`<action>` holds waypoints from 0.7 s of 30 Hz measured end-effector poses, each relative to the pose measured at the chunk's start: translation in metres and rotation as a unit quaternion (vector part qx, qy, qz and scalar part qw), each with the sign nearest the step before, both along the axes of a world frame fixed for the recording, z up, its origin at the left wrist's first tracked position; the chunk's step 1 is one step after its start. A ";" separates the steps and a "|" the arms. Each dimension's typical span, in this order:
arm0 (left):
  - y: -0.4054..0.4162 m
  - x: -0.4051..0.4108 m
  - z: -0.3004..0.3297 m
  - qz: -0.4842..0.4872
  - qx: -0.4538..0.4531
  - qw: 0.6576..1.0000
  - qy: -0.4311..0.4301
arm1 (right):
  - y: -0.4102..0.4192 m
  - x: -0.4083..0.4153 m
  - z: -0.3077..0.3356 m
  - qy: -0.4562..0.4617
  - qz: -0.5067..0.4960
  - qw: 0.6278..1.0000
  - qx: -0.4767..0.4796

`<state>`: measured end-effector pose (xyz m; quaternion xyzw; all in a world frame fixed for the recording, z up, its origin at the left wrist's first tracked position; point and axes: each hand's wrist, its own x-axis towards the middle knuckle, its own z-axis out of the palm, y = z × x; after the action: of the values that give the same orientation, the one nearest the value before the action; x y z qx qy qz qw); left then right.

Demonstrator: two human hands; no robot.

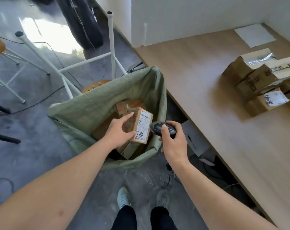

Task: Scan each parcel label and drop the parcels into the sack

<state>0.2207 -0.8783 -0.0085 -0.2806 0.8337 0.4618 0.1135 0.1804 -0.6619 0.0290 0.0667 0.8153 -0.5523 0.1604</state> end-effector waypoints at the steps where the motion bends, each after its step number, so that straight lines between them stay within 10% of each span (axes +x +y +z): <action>1: 0.001 0.002 -0.008 0.009 -0.007 1.000 -0.009 | 0.000 -0.001 -0.005 -0.006 -0.005 1.000 0.005; 21: 0.060 -0.028 -0.073 -0.159 -0.094 0.977 -0.110 | 0.020 -0.014 -0.048 -0.037 -0.024 0.999 0.020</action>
<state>0.1924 -0.8181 -0.0818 -0.2032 0.8896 0.3240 0.2497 0.1668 -0.6417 -0.0194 0.1098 0.8180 -0.5366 0.1757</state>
